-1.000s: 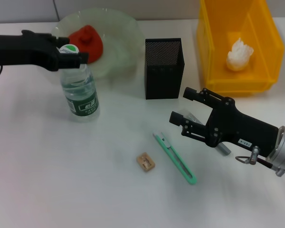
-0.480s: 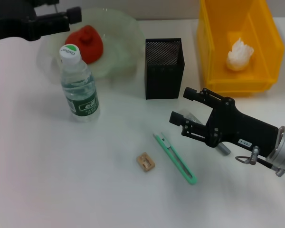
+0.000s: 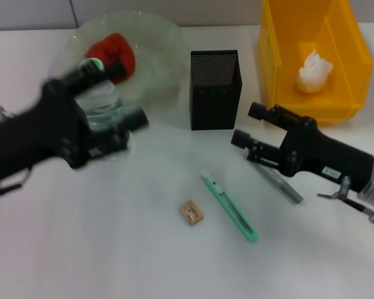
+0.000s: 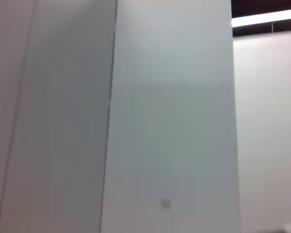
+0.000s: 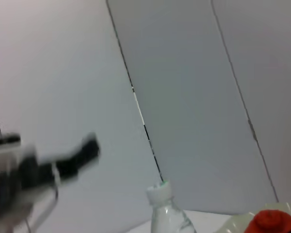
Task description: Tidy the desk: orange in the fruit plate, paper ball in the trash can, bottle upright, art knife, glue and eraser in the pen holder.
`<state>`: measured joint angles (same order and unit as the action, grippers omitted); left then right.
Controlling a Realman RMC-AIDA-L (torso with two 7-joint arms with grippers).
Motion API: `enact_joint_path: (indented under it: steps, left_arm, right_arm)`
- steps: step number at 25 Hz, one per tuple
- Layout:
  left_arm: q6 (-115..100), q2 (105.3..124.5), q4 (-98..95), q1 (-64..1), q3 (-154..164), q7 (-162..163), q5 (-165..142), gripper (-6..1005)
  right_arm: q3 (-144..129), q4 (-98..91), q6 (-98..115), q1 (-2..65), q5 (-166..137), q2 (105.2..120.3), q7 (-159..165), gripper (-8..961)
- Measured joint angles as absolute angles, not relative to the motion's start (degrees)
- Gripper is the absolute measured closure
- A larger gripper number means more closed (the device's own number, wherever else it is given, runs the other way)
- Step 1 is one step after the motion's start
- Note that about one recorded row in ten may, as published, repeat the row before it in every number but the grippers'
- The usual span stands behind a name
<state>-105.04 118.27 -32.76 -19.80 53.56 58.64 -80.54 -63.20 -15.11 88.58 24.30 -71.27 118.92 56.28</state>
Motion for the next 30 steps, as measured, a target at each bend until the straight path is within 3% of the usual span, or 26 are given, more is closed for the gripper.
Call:
enact_joint_path:
  steps: [6,14,19,20,24,25,30]
  left_arm:
    - [-103.9,118.27,-28.6,-22.3,53.6,58.0,-86.3,197]
    - [-103.6,118.29,-27.9,-22.9,53.6,58.0,-87.7,197]
    - [-103.3,118.31,-27.8,-22.8,53.6,58.0,-87.8,197]
    - [-103.1,118.30,-27.8,-22.8,53.6,58.0,-87.8,197]
    - [-102.5,118.30,-27.7,-22.8,53.6,57.9,-87.8,197]
    - [-102.5,118.30,-27.7,-22.6,53.6,57.7,-87.8,197]
    - [-102.4,118.19,-27.7,-22.4,53.7,57.8,-88.8,197]
  right_arm:
    - [-63.2,-30.7,88.5,22.0,-76.6,117.57,74.8,196]
    - [-60.6,-55.5,88.6,23.3,-95.5,118.25,104.2,196]
    - [-61.1,-72.6,92.1,29.6,-114.9,117.70,131.0,196]
    - [-61.0,-79.1,95.8,33.7,-124.7,117.65,139.6,196]
    - [-61.1,-82.8,103.1,40.9,-134.5,117.73,147.7,196]
    - [-61.1,-82.3,106.9,46.3,-139.5,118.02,151.6,196]
    - [-65.4,-75.4,108.4,54.5,-148.4,119.10,157.3,196]
